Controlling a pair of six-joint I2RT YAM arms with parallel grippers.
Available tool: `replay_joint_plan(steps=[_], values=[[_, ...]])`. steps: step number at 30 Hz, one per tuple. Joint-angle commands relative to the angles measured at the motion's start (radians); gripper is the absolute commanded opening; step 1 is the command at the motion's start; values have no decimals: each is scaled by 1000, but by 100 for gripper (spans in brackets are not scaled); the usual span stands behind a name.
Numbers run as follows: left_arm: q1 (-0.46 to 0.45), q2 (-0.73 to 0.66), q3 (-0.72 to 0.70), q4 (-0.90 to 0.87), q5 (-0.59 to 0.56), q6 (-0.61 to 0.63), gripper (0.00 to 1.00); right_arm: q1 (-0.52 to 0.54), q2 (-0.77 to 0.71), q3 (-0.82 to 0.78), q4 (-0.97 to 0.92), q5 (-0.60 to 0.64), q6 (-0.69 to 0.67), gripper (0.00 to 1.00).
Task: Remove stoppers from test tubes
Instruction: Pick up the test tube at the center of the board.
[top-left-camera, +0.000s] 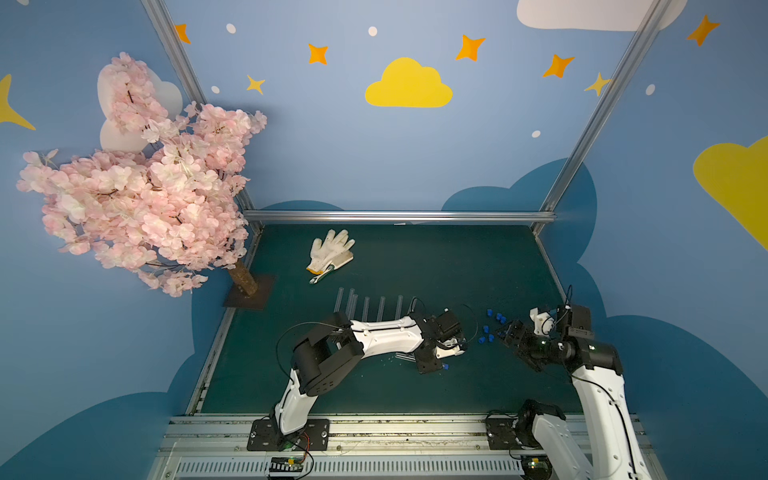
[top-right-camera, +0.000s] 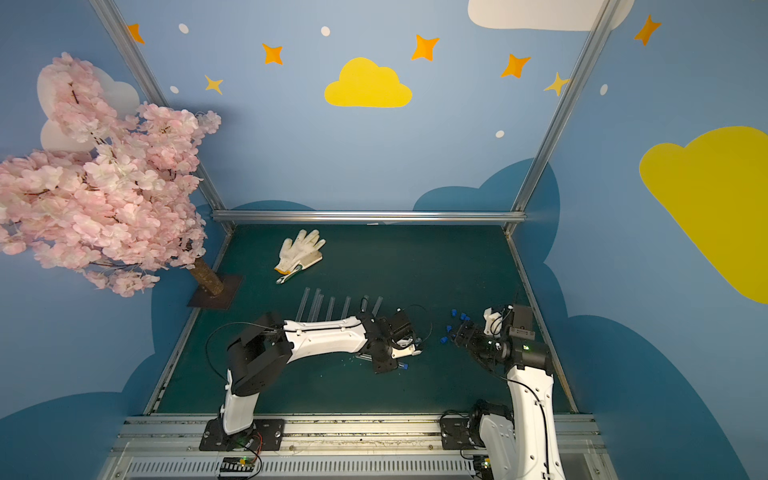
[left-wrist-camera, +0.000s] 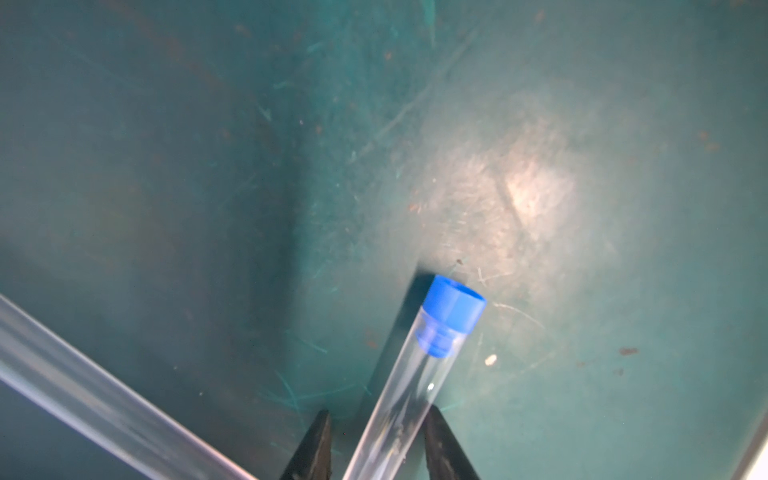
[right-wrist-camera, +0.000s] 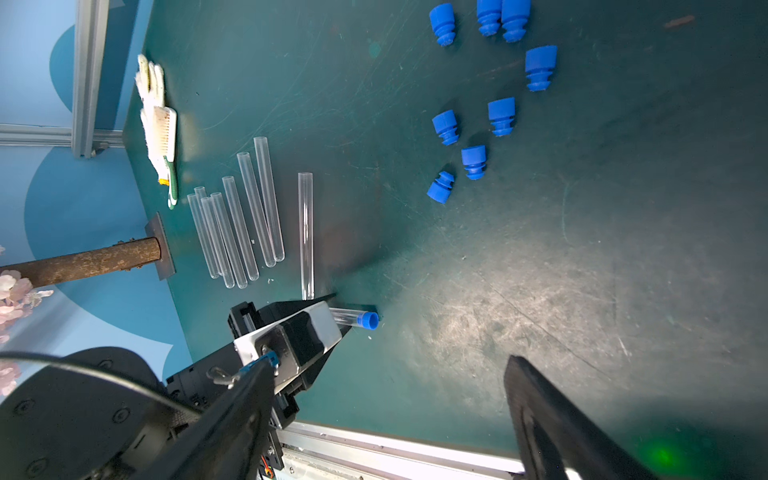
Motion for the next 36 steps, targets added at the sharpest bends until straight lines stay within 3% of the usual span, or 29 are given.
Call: replay_joint_plan(steps=[1,12,21,28,36], values=[[-14,33,-60,-143,18,-12,36,-7,-14,29,5,-13,-6,87],[-18,32,-66,-166,23,-66,26,-18,-40,49,8,-18,-24,87],[-18,31,-31,-178,56,-102,25,-23,-34,40,12,-24,-29,87],[-18,1,-88,-166,62,-115,41,-25,-25,34,21,-28,-27,87],[-18,-35,-184,-132,30,-106,39,-24,-17,29,31,-30,-27,87]])
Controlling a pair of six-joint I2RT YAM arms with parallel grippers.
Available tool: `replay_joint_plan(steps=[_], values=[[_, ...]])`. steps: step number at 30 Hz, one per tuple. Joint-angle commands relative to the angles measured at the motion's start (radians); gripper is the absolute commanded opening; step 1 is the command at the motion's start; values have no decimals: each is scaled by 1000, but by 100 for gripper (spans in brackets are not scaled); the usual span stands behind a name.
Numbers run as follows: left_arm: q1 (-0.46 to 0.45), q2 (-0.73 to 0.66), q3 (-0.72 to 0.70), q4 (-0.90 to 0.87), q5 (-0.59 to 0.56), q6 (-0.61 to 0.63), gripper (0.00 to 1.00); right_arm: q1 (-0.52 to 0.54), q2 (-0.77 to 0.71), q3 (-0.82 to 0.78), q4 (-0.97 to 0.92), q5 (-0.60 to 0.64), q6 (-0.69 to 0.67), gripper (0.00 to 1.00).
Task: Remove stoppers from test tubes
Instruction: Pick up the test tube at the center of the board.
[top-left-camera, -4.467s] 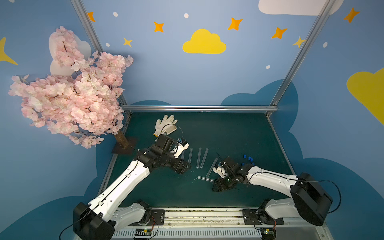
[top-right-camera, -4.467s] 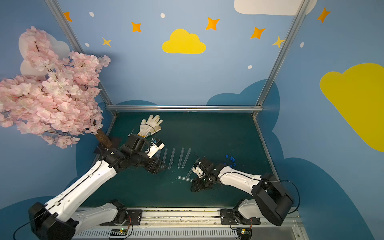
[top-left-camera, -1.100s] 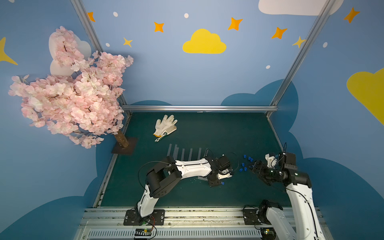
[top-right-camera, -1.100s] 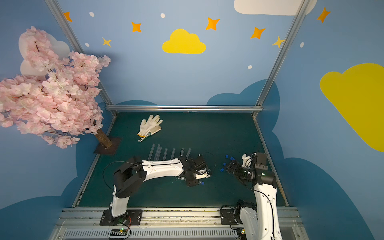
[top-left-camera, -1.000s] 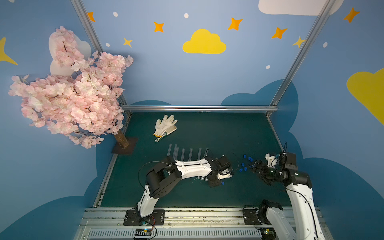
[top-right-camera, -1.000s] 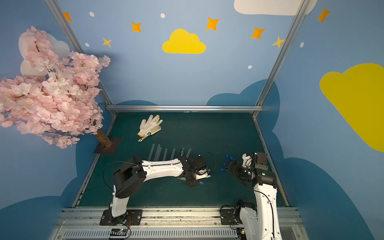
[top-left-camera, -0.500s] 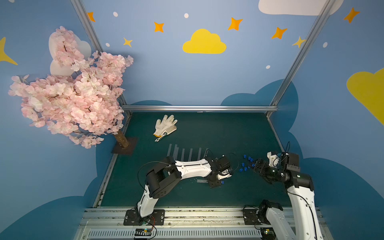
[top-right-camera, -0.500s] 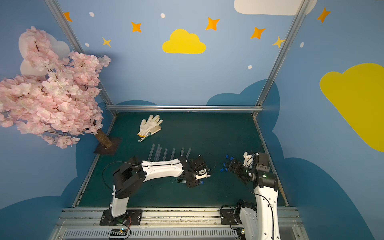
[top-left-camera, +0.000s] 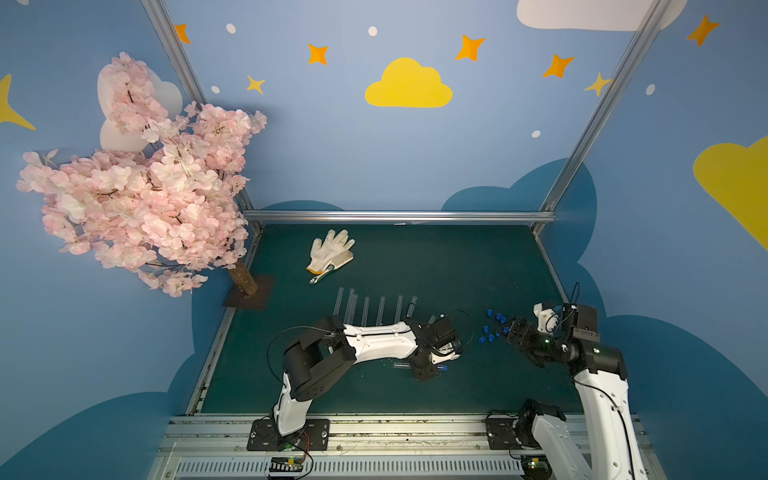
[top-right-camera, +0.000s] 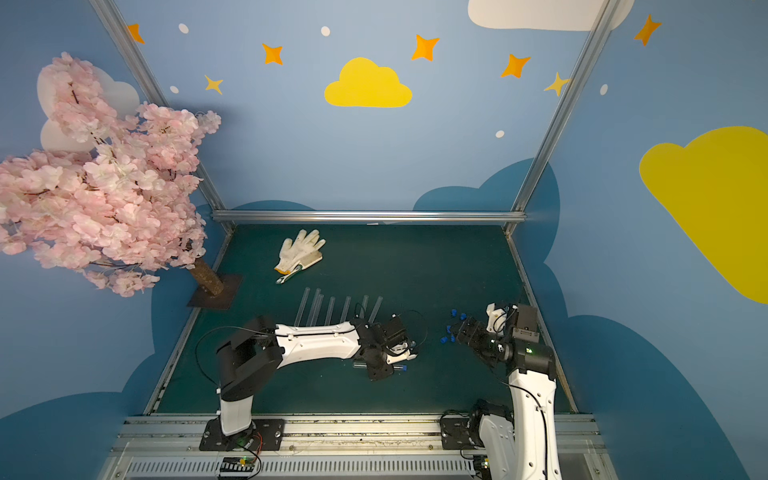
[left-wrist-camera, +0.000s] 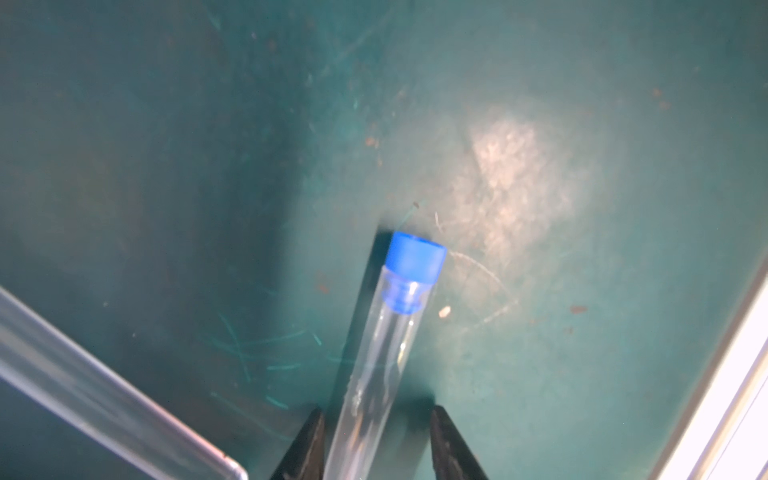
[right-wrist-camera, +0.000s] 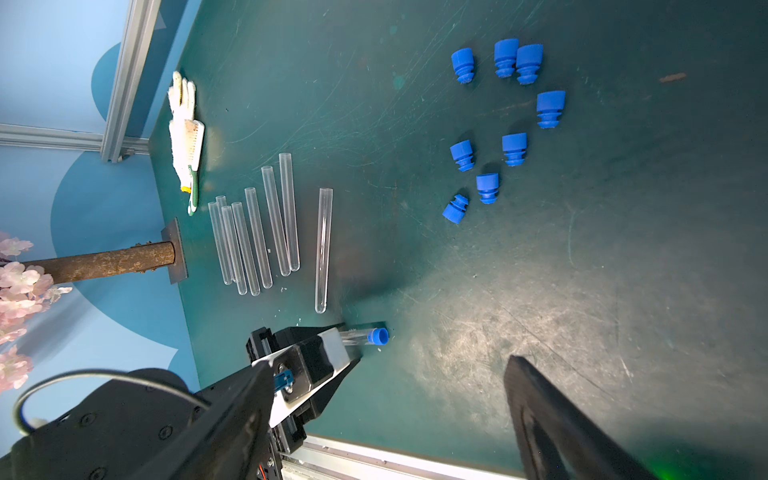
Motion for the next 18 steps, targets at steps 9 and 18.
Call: replay_joint_plan(steps=[9,18], values=[[-11,35,-88,-139,-25,-13,29,-8,19,-4,26,-9,-5,87],[-22,38,-72,-137,-14,8,18,-14,33,-5,37,-9,-2,87]])
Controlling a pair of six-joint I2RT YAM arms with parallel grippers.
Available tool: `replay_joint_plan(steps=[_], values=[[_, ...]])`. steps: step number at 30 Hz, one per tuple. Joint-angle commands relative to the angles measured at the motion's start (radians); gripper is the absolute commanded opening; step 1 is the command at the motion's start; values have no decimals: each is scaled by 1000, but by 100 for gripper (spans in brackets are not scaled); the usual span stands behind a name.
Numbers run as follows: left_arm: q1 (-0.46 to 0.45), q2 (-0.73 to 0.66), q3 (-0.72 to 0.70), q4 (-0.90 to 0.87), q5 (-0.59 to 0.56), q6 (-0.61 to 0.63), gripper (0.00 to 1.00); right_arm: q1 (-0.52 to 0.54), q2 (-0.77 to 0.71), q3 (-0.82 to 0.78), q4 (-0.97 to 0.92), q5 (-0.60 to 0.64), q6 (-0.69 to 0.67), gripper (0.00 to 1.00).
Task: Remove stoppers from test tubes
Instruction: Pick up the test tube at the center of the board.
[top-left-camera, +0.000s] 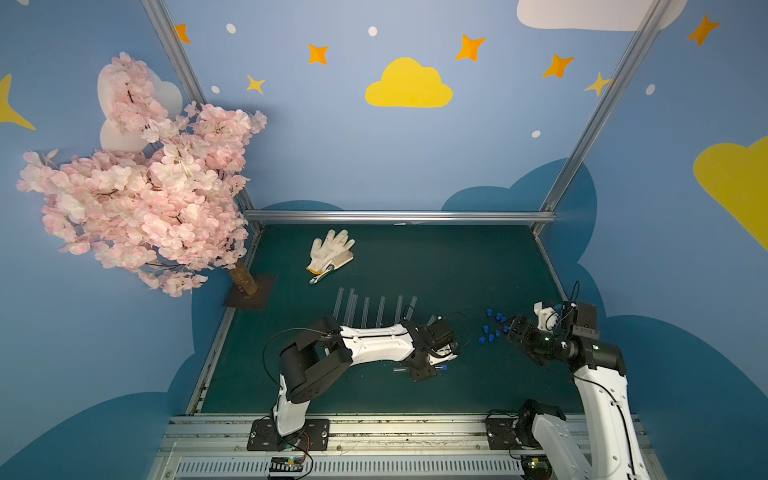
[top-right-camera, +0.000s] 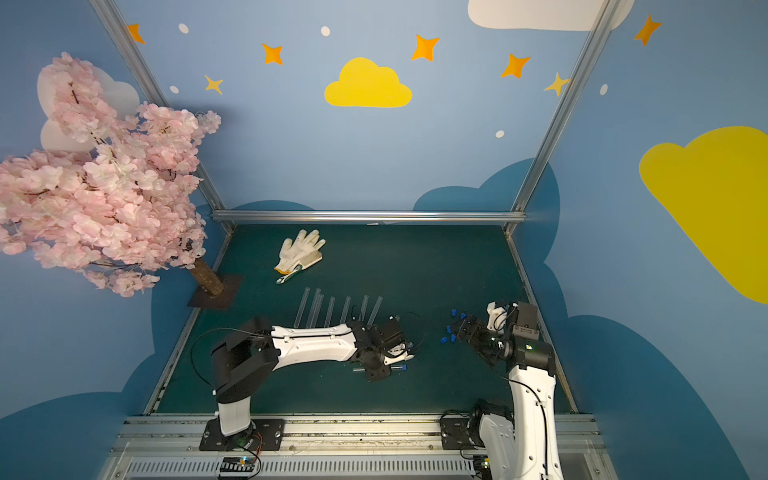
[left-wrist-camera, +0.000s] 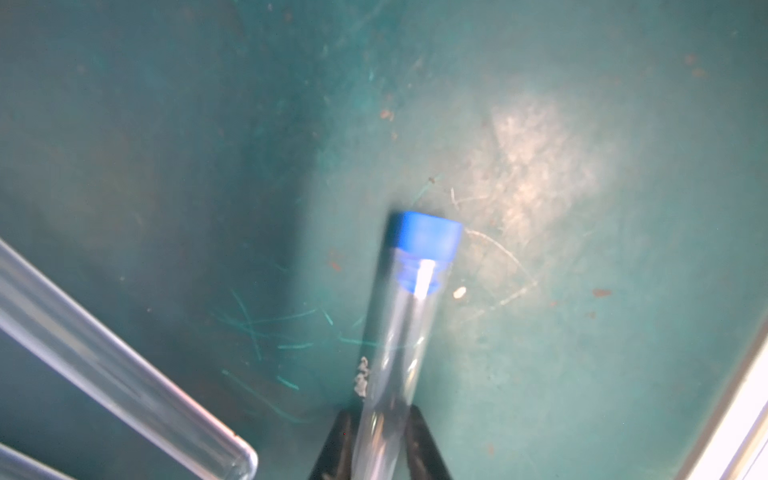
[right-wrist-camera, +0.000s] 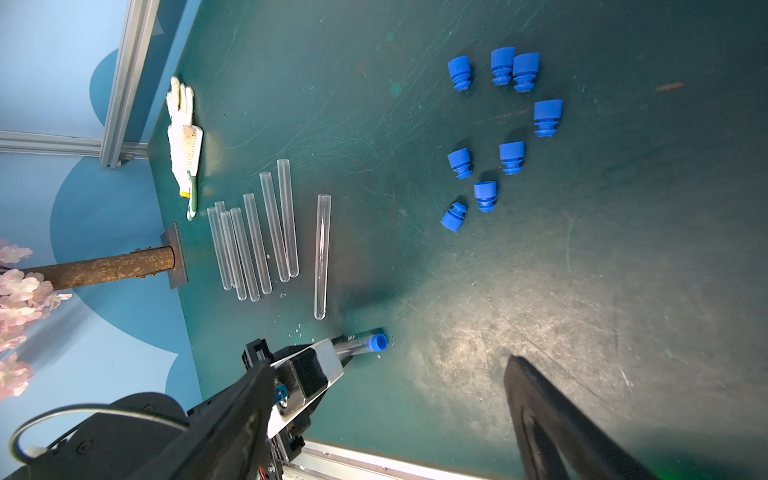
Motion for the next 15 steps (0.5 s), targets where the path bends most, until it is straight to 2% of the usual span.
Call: replay_joint_plan(steps=[1,8,11,15], values=[[-12,58,-41,-155,22,7,16,-8,8,-5,14,-9,-1,87],[-9,20,-29,-146,47,-11,10,-10,25,5,16,-10,-8,87],[4,-66,-22,-140,71,-37,7,-13,36,5,20,-22,-12,86],[54,-227,-14,-118,82,-97,8,-12,60,-6,71,-106,-18,83]])
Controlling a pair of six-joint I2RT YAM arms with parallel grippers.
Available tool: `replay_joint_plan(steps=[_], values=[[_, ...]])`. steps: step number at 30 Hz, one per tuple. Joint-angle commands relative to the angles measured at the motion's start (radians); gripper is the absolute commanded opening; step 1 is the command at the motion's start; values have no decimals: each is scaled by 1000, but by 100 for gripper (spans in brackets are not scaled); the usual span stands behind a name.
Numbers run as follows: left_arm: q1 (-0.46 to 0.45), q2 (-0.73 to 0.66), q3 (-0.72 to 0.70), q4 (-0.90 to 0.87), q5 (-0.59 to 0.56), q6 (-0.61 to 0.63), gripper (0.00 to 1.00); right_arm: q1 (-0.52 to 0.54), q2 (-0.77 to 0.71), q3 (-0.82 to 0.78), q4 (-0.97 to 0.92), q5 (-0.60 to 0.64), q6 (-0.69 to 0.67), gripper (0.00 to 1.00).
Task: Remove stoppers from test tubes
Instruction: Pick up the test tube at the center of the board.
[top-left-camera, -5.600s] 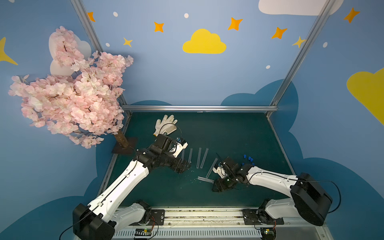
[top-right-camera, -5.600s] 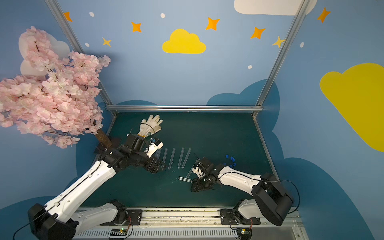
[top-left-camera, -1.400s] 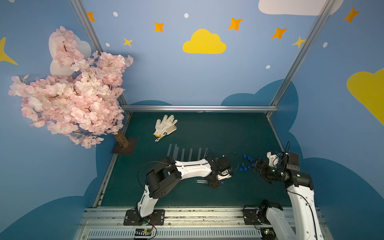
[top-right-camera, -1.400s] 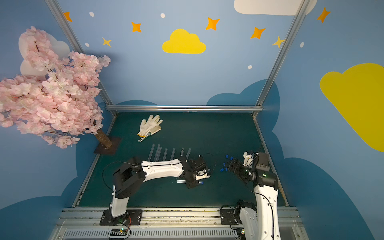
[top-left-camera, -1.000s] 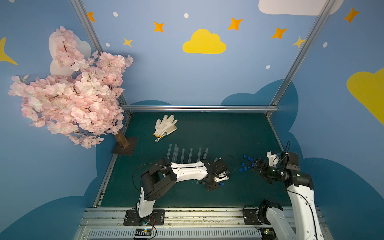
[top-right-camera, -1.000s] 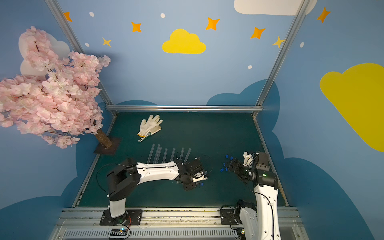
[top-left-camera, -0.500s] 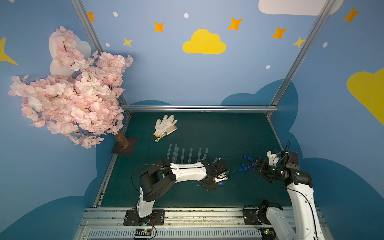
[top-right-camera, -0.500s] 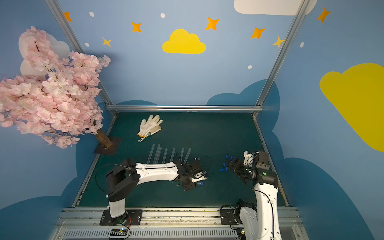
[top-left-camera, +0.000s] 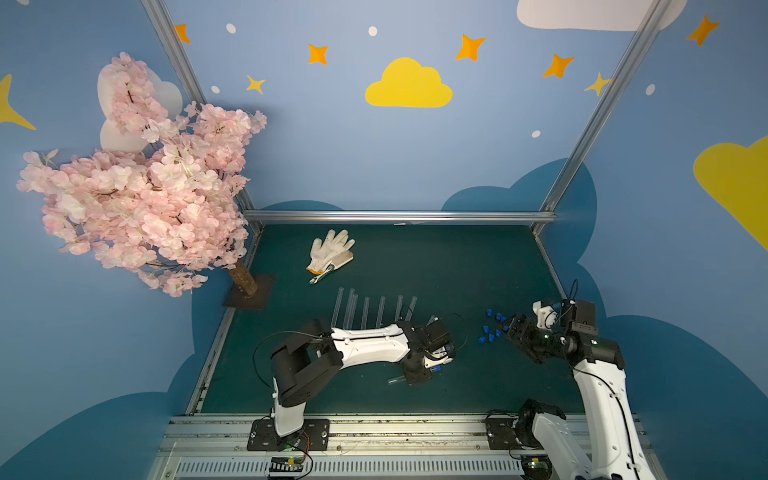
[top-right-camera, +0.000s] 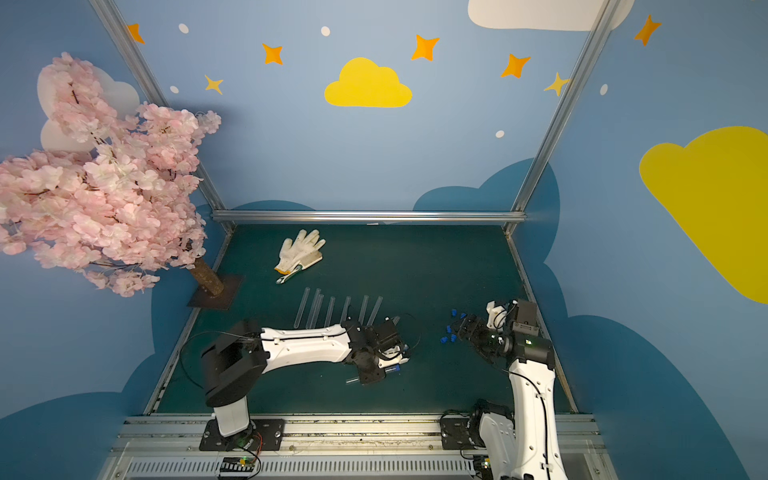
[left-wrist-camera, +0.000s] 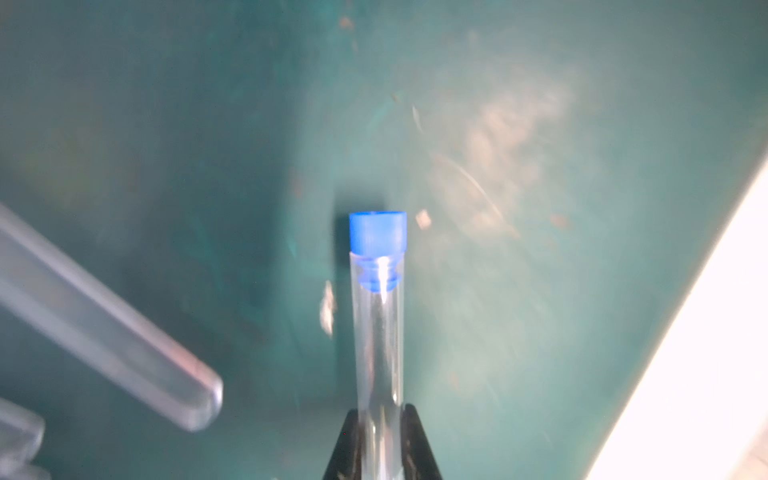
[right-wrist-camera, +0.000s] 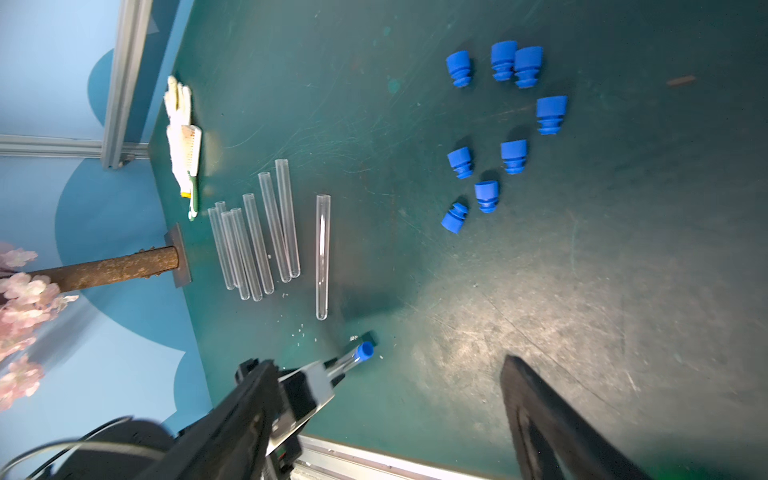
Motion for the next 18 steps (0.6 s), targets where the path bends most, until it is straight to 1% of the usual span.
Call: replay_joint_plan(steps=[1,5,8,13,18], values=[[59,-141,19,-32,53,-63,8,-5,24,-12,67,-94,-12,83],[124,-205,25,-49,95,-76,8,1,106,-50,164,-269,-10,83],[150,-236,23,-56,108,-81,8,35,167,-55,205,-331,2,82],[173,-265,14,-57,129,-97,8,155,211,-27,309,-356,55,80],[181,-277,14,-40,155,-121,8,312,272,-6,438,-341,127,76]])
